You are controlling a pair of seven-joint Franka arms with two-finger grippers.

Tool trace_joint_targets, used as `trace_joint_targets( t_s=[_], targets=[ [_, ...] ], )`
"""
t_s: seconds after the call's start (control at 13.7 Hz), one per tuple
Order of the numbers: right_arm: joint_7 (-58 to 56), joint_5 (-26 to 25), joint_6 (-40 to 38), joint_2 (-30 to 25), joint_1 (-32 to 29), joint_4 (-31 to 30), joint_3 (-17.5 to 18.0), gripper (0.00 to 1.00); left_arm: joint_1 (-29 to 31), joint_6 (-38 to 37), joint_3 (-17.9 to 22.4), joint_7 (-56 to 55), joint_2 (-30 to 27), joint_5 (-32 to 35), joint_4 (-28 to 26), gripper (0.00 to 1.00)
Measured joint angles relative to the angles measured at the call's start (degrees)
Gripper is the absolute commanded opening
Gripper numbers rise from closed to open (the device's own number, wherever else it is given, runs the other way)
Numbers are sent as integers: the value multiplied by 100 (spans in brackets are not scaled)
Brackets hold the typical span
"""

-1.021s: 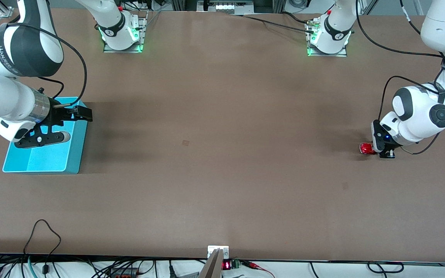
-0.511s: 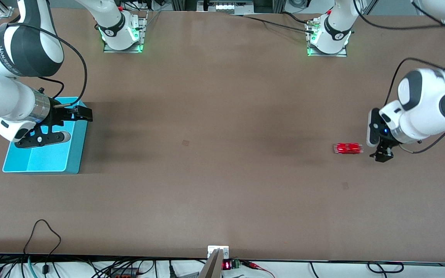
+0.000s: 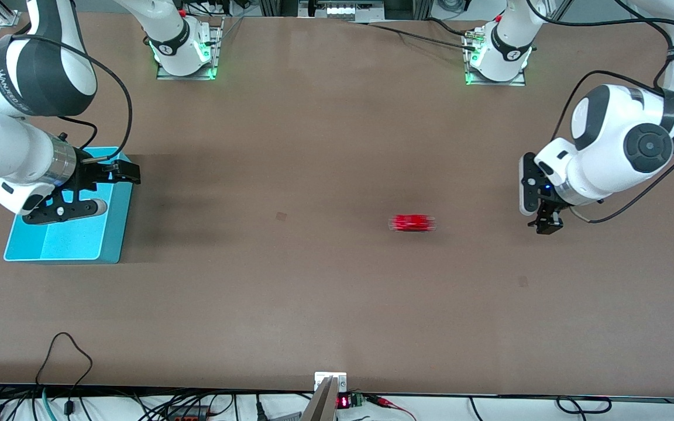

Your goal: Wind red beetle toy and store in blue box

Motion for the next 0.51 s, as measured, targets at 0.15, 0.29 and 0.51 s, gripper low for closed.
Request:
trace_joint_targets(
  t_s=[0.15, 0.29, 0.51],
  targets=[
    [0, 0, 0, 0, 1, 0, 0, 100, -69, 6, -4, -880, 0, -19, 94, 100],
    [0, 0, 0, 0, 1, 0, 1, 100, -105, 8, -5, -2183, 0, -23, 264, 100],
    [0, 0, 0, 0, 2, 0, 2, 100, -123, 10, 28, -4173, 0, -18, 572, 100]
  ],
)
